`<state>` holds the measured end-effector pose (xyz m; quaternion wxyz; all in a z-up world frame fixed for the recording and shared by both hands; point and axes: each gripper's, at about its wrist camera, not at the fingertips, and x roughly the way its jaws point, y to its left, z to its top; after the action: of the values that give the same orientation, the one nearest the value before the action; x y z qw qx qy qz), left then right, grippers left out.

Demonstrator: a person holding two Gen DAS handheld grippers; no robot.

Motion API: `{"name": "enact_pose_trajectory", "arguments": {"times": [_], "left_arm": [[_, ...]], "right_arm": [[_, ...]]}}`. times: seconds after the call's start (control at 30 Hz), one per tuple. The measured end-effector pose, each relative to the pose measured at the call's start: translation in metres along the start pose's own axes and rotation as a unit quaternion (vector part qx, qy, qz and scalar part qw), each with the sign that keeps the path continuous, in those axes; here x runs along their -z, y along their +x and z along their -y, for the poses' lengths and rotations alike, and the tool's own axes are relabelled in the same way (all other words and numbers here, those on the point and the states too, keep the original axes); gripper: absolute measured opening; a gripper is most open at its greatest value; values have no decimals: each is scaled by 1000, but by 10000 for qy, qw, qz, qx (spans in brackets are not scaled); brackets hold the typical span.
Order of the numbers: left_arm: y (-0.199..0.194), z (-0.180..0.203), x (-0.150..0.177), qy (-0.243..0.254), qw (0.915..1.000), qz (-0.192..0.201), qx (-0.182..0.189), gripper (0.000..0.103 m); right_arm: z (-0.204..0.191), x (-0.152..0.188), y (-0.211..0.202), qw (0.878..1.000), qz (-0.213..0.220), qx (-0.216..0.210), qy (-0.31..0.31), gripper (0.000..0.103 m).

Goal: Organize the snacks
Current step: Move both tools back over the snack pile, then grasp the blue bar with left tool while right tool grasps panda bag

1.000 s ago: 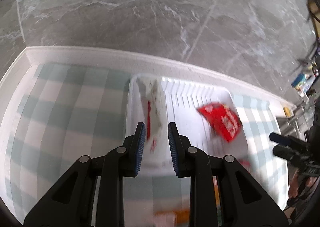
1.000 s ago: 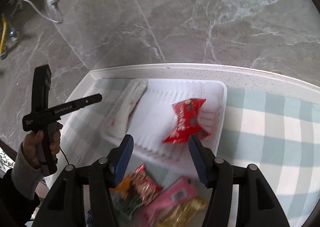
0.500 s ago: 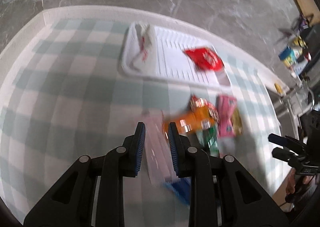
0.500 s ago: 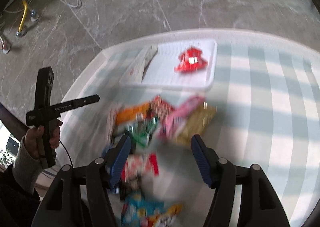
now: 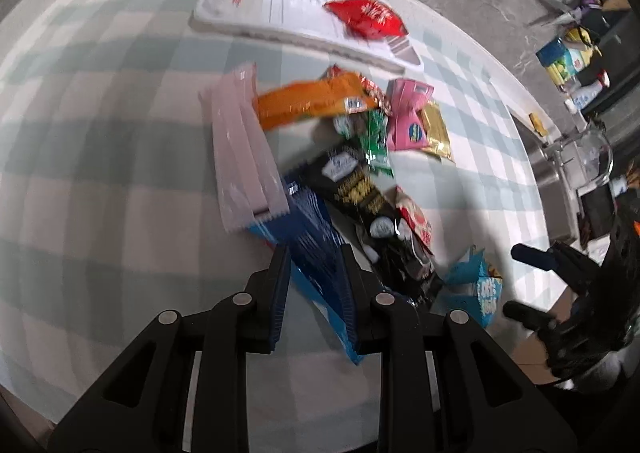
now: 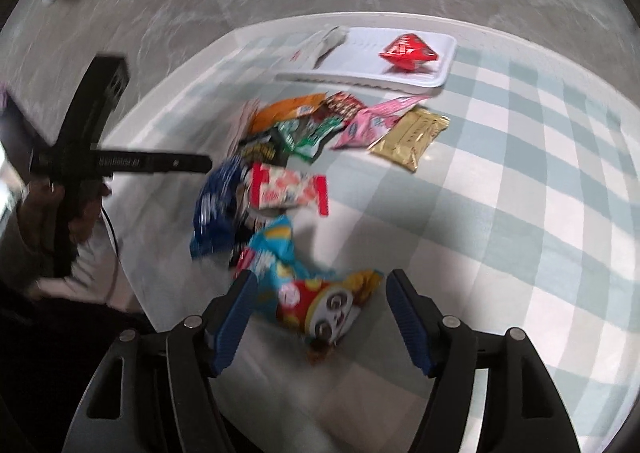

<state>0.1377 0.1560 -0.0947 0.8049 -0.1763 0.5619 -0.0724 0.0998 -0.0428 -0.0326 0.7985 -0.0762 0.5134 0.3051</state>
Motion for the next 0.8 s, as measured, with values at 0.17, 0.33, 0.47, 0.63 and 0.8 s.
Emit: {"name": "enact_pose_trajectory", "arguments": {"times": [0.17,0.33,0.47,0.63,0.8], "left_arm": [[2,-2,10,-302,9995,-32,86,29],[3,3,15,-350,9993,-101,124,30],[6,8,17,-372,9991,-143,110,45],[13,12,19,-426,9989,-166,94,45],[18,18,20,-386,9991,-191,-9,45]], "right_arm": [[-21,8,8,9943,-208,403,-960,70],[-38,10,19,9828,-293,663,-1700,70],[-42,8,28,9762,-355,745,-2004,70],[-42,7,36,9747,-448,705,-2073,70],[-38,5,41,9770,-451,643,-1981,70]]}}
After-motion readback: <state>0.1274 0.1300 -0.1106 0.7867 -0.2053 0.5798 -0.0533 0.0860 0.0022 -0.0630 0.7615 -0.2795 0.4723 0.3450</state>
